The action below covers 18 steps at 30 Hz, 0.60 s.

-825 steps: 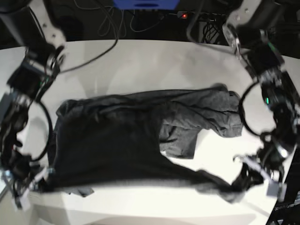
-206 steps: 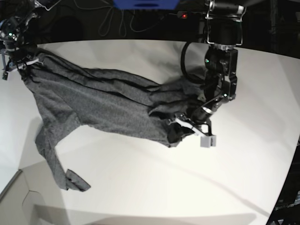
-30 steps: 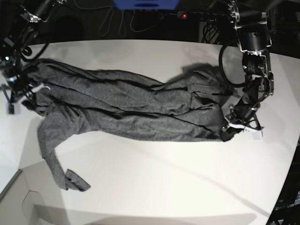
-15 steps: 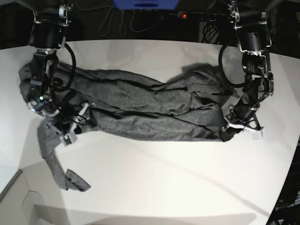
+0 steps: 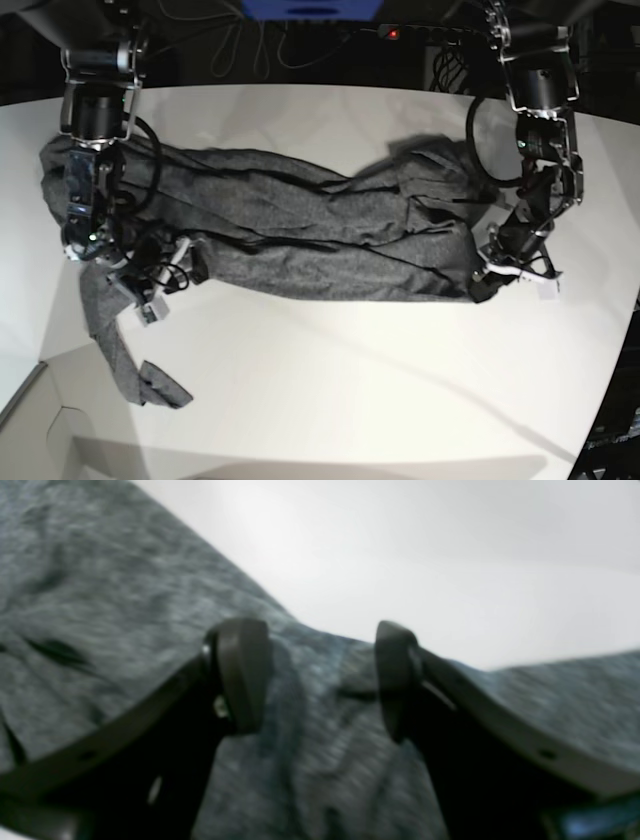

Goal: Layout the t-shirt on the table in an organized manner, then fold the t-shirt properly
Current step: 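Grasp the shirt edge with the right gripper and hold it down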

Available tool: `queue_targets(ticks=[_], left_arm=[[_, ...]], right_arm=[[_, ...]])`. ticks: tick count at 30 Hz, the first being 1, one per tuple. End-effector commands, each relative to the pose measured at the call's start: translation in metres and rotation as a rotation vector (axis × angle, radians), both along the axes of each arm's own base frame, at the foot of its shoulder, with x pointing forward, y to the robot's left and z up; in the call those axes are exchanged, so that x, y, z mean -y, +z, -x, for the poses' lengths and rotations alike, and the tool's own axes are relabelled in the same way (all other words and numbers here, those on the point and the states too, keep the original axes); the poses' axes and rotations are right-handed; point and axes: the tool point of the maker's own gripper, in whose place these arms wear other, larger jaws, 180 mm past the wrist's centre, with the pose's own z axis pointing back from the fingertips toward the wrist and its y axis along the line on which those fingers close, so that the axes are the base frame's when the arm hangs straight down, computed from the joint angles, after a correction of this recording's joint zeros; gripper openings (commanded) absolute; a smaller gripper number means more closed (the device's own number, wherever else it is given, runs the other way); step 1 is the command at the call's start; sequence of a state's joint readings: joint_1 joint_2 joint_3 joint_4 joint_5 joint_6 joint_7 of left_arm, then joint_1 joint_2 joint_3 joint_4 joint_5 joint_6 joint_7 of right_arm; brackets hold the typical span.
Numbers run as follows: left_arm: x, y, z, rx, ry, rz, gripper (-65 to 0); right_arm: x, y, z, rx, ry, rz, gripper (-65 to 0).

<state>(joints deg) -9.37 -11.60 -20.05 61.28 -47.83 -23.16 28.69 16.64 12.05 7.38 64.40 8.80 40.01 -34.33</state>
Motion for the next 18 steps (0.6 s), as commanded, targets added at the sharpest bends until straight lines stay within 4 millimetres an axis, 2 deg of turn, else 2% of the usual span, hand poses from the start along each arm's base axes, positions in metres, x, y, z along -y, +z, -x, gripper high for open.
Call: queue_targets(ticks=[1,4,10,14,18], left_arm=[[-0.005,0.021,-0.012,0.066,0.005,-0.004,-64.9],[-0.005,0.022,-0.012,0.068,0.005,-0.004,-64.9],[-0.005,0.022,-0.012,0.069,0.007,-0.004,-64.9],[-0.006,0.022,-0.012,0.069,0.007,-0.006,-64.9],[-0.007,0.030,-0.018,0.087,0.010,0.001,-64.9]], right_arm=[[0.002,0.018,-0.014,0.059,-0.004,-0.013,-30.6],[0.002,0.015,-0.011,0.054,-0.003,-0.012,-34.7],[0.002,0.014,-0.010,0.051,-0.003,-0.012,-51.5],[0.004,0.017,-0.013,0.059,-0.009,-0.013,-65.0],[0.012,0.029,-0.020,0.087,-0.014,0.003,-65.0]])
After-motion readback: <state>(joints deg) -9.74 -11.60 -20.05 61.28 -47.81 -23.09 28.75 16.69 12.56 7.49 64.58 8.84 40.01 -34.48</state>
